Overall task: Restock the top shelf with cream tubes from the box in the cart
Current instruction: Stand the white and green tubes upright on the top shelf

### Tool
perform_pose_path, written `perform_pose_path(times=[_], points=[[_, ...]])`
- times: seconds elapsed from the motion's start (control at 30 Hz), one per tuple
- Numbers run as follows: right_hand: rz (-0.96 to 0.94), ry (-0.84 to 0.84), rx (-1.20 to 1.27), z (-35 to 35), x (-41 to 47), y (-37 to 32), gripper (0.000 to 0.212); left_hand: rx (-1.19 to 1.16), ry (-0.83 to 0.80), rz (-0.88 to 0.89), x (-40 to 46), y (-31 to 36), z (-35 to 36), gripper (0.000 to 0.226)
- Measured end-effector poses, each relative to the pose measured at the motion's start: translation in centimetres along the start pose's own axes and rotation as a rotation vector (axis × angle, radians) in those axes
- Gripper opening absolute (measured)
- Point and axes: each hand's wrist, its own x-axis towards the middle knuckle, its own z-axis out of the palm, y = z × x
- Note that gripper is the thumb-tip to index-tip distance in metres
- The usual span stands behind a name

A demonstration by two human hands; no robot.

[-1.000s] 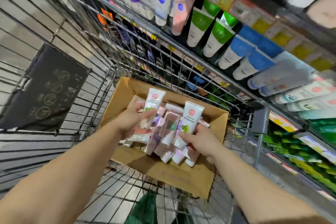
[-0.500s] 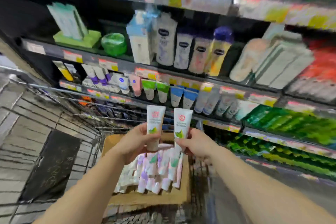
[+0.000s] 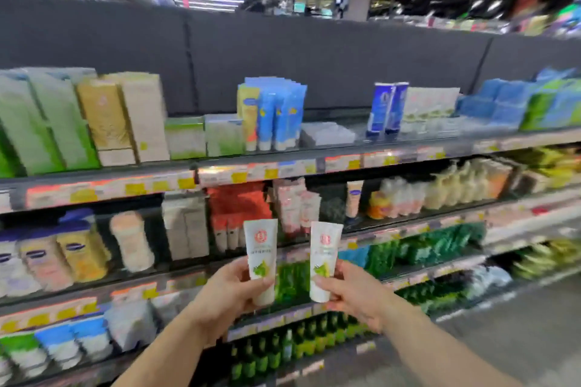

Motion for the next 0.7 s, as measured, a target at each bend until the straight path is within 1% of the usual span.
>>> perform_pose_path(times=[0.03, 0.07, 0.13, 0.17, 0.3, 0.4, 0.5, 0.57, 0.63, 0.7], points=[[-0.012, 0.035, 0.015, -4.2, -1.1, 0.2, 0.035, 0.026, -0.042, 0.006, 1.6, 0.4, 4.0, 0.047], [-0.027, 0.072, 0.026, -8.1, -2.3, 0.2, 0.035, 0.043, -0.077, 0.014, 3.0, 0.7, 7.8, 0.041], [-0.052, 0.152, 0.035, -15.2, -4.7, -0.1, 0.033, 0.072, -0.142, 0.050, 5.6, 1.4, 14.6, 0.021], [-0.069, 0.191, 0.042, -18.3, -5.6, -0.2, 0.032, 0.094, -0.168, 0.068, 6.9, 1.8, 17.7, 0.017], [-0.156, 0.329, 0.044, -27.9, -7.9, -0.6, 0.029, 0.156, -0.293, 0.129, 11.7, 3.7, 27.2, 0.025], [-0.219, 0.413, 0.075, -33.1, -7.3, -1.3, 0.025, 0.178, -0.341, 0.175, 15.8, 5.5, 31.7, 0.036], [-0.272, 0.486, 0.062, -37.3, -4.8, -2.8, 0.020, 0.207, -0.334, 0.218, 20.2, 7.1, 34.8, 0.015], [-0.302, 0.519, 0.015, -39.8, -2.5, -4.3, 0.018, 0.257, -0.342, 0.266, 23.4, 8.4, 36.1, 0.014], [-0.327, 0.545, -0.014, -42.2, 0.2, -5.8, 0.018, 0.290, -0.310, 0.317, 26.8, 9.9, 37.1, 0.010], [-0.335, 0.551, -0.021, -44.5, 2.9, -7.6, 0.017, 0.294, -0.254, 0.332, 30.0, 11.6, 37.9, 0.017]])
